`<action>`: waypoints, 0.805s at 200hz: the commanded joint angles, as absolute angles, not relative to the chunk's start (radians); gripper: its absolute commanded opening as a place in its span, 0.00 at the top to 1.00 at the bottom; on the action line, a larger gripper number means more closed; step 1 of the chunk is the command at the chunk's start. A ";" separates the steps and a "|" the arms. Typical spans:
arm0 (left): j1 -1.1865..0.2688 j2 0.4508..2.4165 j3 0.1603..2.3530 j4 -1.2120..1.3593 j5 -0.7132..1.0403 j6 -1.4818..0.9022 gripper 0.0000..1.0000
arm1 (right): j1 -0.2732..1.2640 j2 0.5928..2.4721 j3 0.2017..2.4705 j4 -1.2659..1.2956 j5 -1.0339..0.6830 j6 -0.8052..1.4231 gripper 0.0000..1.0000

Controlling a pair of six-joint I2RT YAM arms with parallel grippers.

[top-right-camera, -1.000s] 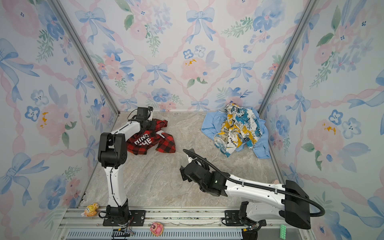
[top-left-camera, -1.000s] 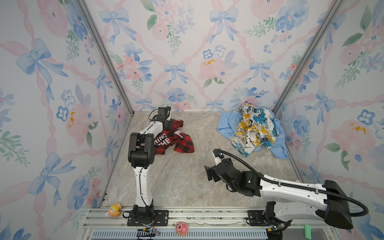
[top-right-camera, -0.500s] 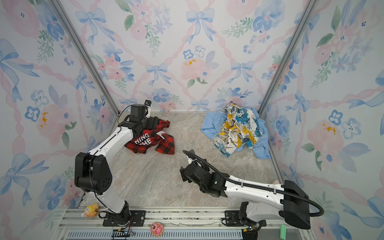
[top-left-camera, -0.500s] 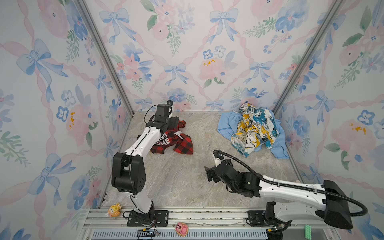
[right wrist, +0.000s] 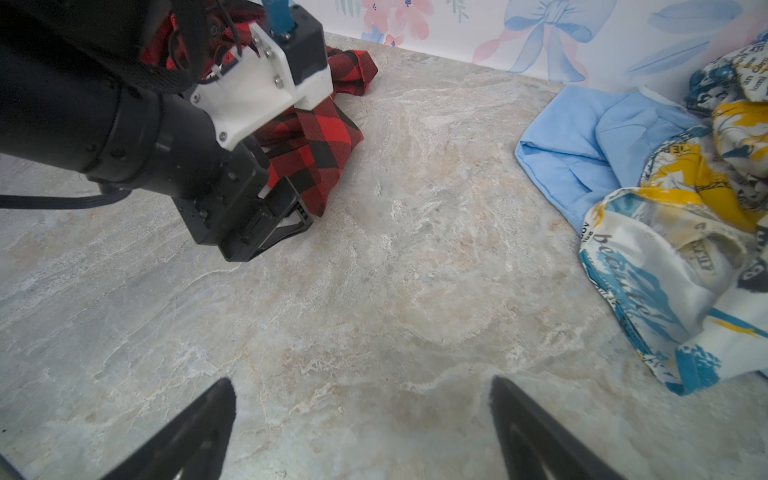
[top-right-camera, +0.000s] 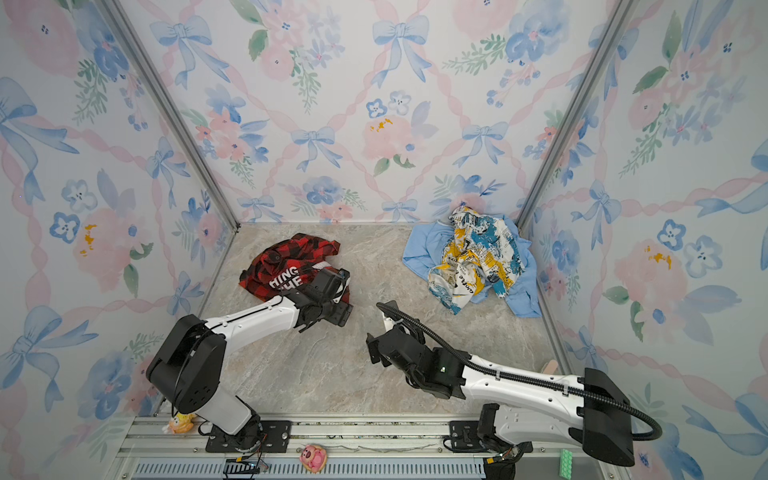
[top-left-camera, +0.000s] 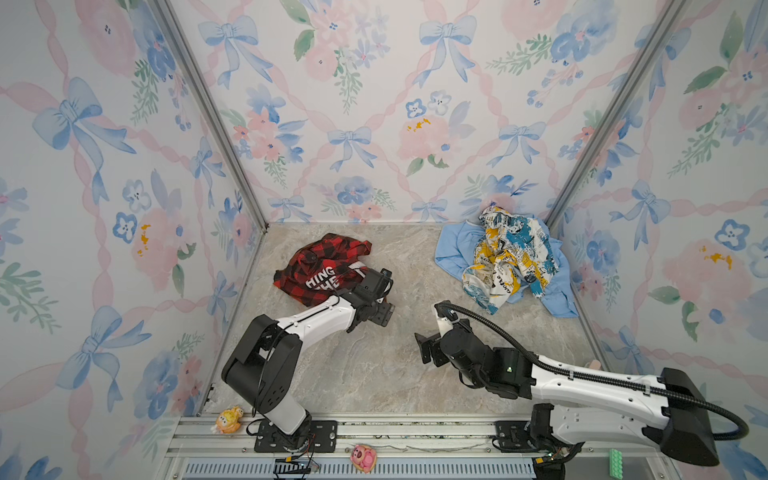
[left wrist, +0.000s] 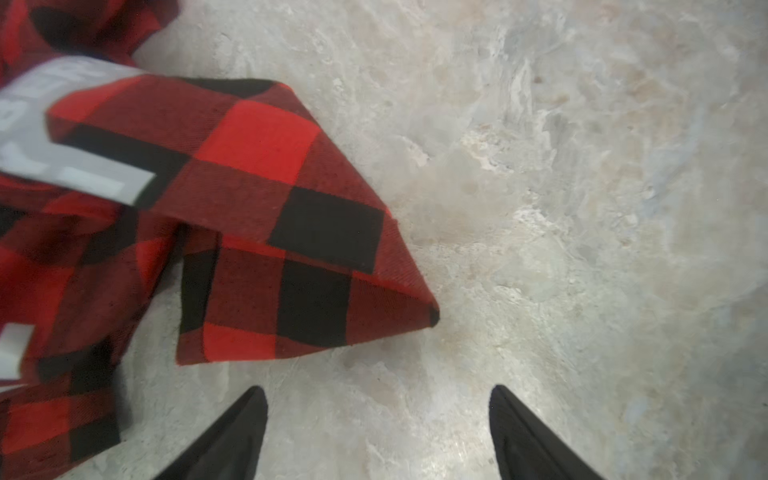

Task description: Pick out a specific cloth from the pile

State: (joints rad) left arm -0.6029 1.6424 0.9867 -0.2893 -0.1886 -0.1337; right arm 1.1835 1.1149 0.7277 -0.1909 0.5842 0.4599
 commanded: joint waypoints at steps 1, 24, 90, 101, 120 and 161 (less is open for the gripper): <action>-0.621 1.720 1.038 -0.240 -0.227 -0.182 0.16 | 1.178 1.077 0.699 -0.227 0.613 0.499 0.03; -0.621 1.812 1.082 -0.247 -0.307 -0.211 0.19 | 1.179 1.049 0.689 -0.259 0.630 0.517 0.03; -0.617 1.741 1.101 -0.245 -0.383 -0.262 1.00 | 1.167 1.016 0.670 -0.270 0.660 0.494 0.03; -0.612 1.690 1.103 -0.241 -0.380 -0.259 1.00 | 1.161 1.027 0.672 -0.265 0.656 0.491 0.03; -0.582 1.607 1.123 -0.243 -0.326 -0.258 1.00 | 1.159 1.048 0.673 -0.247 0.642 0.489 0.03; -0.446 1.485 1.195 -0.239 -0.148 -0.289 1.00 | 1.159 1.099 0.687 -0.210 0.611 0.494 0.03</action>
